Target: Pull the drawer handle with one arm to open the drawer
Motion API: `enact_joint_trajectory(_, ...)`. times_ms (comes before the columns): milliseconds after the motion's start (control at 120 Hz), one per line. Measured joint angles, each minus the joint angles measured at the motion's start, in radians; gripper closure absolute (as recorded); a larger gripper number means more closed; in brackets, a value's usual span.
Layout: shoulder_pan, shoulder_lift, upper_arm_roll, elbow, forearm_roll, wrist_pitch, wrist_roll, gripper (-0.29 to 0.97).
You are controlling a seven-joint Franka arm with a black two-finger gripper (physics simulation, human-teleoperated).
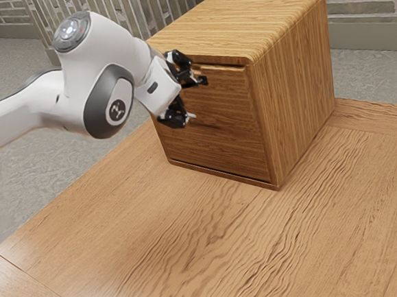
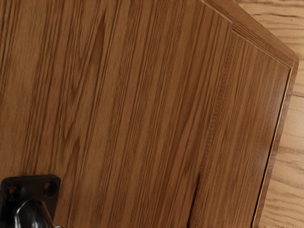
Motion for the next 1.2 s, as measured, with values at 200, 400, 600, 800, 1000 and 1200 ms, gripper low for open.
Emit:
enact_joint_trajectory(200,-0.002,-0.005,-0.001,-0.004,-0.007,-0.003,0.002,0.05)
enact_joint_trajectory(400,0.011,-0.026,0.0,-0.011,-0.006,-0.008,0.003,0.03)
enact_joint_trajectory(600,0.034,-0.031,0.0,-0.039,-0.004,-0.011,0.004,0.0)
enact_joint_trajectory(800,0.03,-0.081,0.0,-0.087,-0.005,-0.01,0.004,0.0)
enact_joint_trajectory(1000,0.025,-0.188,-0.011,-0.188,0.001,-0.006,0.004,-0.01)
enact_joint_trajectory(1200,0.021,-0.266,-0.026,-0.257,0.009,-0.007,0.003,0.0)
